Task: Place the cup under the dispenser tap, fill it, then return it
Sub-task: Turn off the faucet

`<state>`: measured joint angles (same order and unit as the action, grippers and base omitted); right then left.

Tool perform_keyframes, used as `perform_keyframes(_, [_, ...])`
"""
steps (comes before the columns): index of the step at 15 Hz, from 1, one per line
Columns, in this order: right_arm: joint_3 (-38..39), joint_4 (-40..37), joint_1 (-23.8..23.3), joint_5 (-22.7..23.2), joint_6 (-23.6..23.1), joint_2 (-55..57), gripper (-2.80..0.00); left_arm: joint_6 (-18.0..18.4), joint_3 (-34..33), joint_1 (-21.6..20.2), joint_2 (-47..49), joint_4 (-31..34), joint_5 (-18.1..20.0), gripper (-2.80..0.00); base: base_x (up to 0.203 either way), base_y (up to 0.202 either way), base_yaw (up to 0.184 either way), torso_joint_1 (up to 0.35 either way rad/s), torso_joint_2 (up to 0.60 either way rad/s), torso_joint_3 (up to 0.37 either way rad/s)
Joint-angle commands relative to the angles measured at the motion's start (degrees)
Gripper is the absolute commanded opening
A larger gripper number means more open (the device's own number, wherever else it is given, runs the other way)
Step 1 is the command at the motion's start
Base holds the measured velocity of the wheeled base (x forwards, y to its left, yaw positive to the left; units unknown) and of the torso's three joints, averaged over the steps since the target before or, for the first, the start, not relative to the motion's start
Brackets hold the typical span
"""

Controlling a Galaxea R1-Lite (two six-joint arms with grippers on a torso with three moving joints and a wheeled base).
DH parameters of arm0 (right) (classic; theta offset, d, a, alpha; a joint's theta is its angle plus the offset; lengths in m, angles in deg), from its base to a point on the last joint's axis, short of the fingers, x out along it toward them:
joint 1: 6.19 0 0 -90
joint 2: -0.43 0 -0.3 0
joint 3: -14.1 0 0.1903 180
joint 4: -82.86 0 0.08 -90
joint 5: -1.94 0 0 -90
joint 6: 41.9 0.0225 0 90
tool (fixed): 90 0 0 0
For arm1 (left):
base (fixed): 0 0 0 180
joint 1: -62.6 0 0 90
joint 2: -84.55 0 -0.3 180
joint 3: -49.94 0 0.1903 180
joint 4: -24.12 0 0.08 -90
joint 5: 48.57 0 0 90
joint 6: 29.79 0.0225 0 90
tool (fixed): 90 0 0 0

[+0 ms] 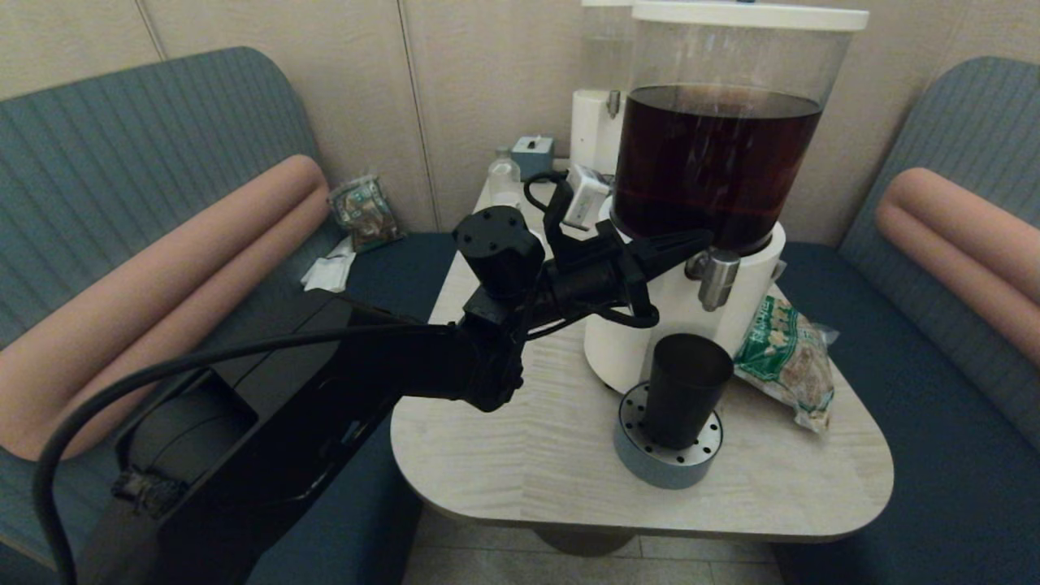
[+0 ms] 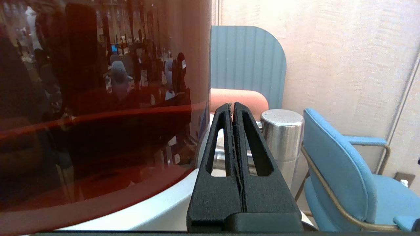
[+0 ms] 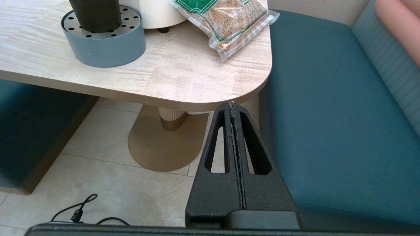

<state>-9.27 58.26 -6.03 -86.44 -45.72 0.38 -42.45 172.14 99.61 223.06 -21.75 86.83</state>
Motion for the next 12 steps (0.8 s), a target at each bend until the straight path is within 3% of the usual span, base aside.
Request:
perform_keyframes(1, [0.09,0.0,0.02,0.05,-0.04,0.05,-2.8,-0.43,1.33,0.0,0.35,-0.45,0.31,-2.8,0.0,0.0,0.0,0.0,0.0,0.0])
perform_keyframes(6, [0.07,0.0,0.02,0.05,-0.04,0.05,-2.8,-0.94,1.58,-0.01,-0.85,-0.53,0.18,-2.8,0.0,0.0,0.0,0.0,0.0,0.0])
perform_keyframes(12, [0.01,0.0,0.02,0.05,-0.04,0.05,-2.8,-2.55,-2.05,-0.18,-9.78,0.84,-0.3,-2.8,0.0,0.0,0.0,0.0,0.0,0.0])
